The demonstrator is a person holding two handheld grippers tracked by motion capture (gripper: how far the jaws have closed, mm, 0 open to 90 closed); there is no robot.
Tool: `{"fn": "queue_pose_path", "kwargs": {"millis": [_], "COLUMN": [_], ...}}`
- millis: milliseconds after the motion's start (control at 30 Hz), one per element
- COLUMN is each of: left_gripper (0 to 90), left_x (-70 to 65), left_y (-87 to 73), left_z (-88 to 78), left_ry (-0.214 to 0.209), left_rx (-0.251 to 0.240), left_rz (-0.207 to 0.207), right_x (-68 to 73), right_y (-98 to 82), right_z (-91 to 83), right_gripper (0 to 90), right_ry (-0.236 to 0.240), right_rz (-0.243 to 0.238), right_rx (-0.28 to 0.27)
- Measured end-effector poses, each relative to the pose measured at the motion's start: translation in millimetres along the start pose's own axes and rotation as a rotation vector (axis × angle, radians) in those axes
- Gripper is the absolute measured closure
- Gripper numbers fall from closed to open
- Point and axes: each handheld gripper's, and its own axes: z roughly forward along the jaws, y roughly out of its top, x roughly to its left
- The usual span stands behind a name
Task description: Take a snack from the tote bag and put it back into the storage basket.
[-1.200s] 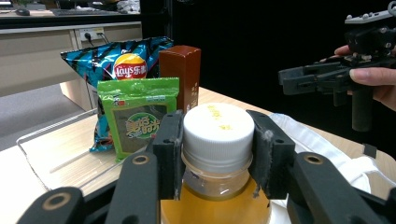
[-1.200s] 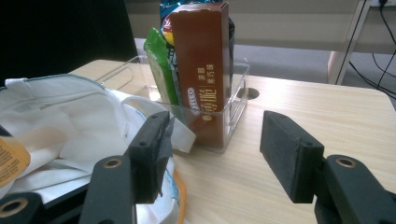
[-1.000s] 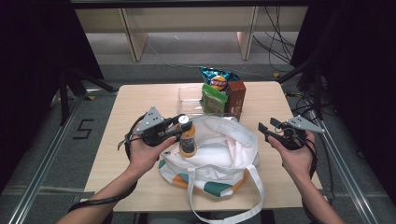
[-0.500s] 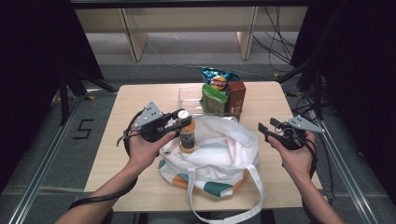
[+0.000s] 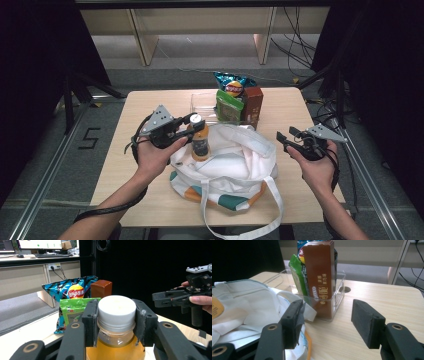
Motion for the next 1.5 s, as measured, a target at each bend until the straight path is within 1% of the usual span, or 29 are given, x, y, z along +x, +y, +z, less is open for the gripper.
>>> {"fn": "queue_pose_path", "kwargs": {"millis": [100, 133, 167, 200, 333, 467, 500, 533, 600, 633, 700, 767, 833, 900, 933, 1000, 1033, 1067, 1133, 1167, 1200, 1233, 1300, 1333, 1467, 1500], "left_gripper": [58.8, 58.8, 58.8, 58.8, 58.8, 58.8, 58.8, 58.8, 58.8, 58.8, 58.8, 58.8, 58.8, 58.8, 58.8, 58.8, 58.8, 58.8, 58.8, 58.8, 58.8, 58.8, 58.8, 58.8, 58.8, 58.8], "left_x": [0.4, 0.4, 1.1, 1.3, 1.8, 2.8, 3.0, 3.3, 3.7, 4.5, 4.8, 5.5, 5.9, 6.3, 6.5, 6.6, 6.9, 6.8, 7.4, 7.5, 7.5, 8.0, 8.9, 8.9, 10.5, 10.8], "left_y": [2.4, 2.4, 4.0, 4.7, 7.0, 9.5, 9.9, 10.3, 10.9, 12.3, 13.8, 15.4, 16.5, 17.4, 17.9, 19.0, 19.7, 20.4, 22.1, 22.8, 22.8, 23.9, 25.1, 25.1, 28.4, 29.2], "left_z": [-0.1, -0.1, -0.1, 0.0, -0.3, 0.3, 0.2, 0.3, 0.4, 0.5, 0.9, 1.1, 1.6, 1.8, 1.9, 2.0, 2.0, 2.0, 2.0, 2.1, 2.1, 2.4, 2.6, 2.6, 3.6, 3.9], "left_ry": [0.002, 0.002, 0.001, 0.002, 0.005, 0.006, 0.007, 0.008, 0.010, 0.011, 0.013, 0.014, 0.013, 0.015, 0.016, 0.017, 0.017, 0.018, 0.020, 0.021, 0.021, 0.023, 0.026, 0.026, 0.029, 0.030], "left_rx": [-0.003, -0.003, -0.008, -0.010, -0.010, -0.012, -0.013, -0.015, -0.018, -0.020, -0.024, -0.027, -0.031, -0.033, -0.032, -0.036, -0.036, -0.037, -0.042, -0.047, -0.047, -0.053, -0.052, -0.052, -0.056, -0.058], "left_rz": [-0.002, -0.002, -0.003, -0.003, -0.001, -0.008, -0.010, -0.009, -0.007, -0.003, -0.005, -0.002, -0.005, -0.005, -0.005, -0.006, -0.003, -0.004, 0.001, -0.002, -0.002, -0.002, 0.000, 0.000, 0.002, 0.002], "right_x": [0.0, 0.9, -0.5, -0.1, -1.1, -1.1, -0.7, -1.9, -1.9, 0.2, -0.5, -1.8, -1.3, -1.2, -2.4, -3.0, -1.8, -1.8, -3.2, -0.6, 0.0, -2.5, -2.8, -1.3, -3.0, -2.6], "right_y": [0.2, 0.6, 0.1, 0.2, 0.0, -0.4, -0.1, 0.3, 0.6, 1.0, 0.9, 0.4, 0.1, 0.3, 0.5, 0.6, 0.5, 0.5, 0.1, 0.0, -0.1, -0.1, 0.3, 0.2, 0.2, 0.2], "right_z": [-0.8, -1.4, -0.7, -0.9, -0.3, 0.2, -0.6, -0.6, -0.8, -2.1, -1.5, -1.1, -1.5, -1.6, -1.0, -0.6, -1.0, -1.0, -0.8, -1.6, -1.2, -0.4, -0.5, -1.2, -0.8, -0.9], "right_gripper": [43.5, 43.6, 43.6, 43.6, 43.5, 43.5, 43.5, 43.4, 43.4, 43.5, 43.5, 43.4, 43.4, 43.4, 43.4, 43.4, 43.3, 43.4, 43.4, 43.4, 43.4, 43.3, 43.3, 43.4, 43.3, 43.3], "right_ry": [-0.009, -0.008, -0.005, -0.005, -0.006, -0.007, -0.007, 0.001, -0.003, -0.014, -0.001, 0.000, -0.010, -0.009, 0.002, -0.004, -0.008, -0.008, -0.006, -0.009, -0.013, -0.009, 0.003, -0.004, -0.006, -0.006], "right_rz": [0.001, 0.017, 0.001, 0.008, -0.001, 0.002, 0.009, 0.000, -0.001, 0.024, 0.020, 0.006, 0.010, 0.017, 0.010, 0.005, 0.018, 0.019, -0.006, 0.023, 0.027, -0.005, -0.004, 0.008, -0.002, 0.002], "right_rx": [0.005, 0.011, 0.002, 0.003, 0.001, 0.000, 0.007, 0.003, 0.003, 0.013, 0.008, 0.011, 0.018, 0.018, 0.014, 0.004, 0.008, 0.008, 0.013, 0.021, 0.017, 0.009, 0.009, 0.012, 0.013, 0.013]}}
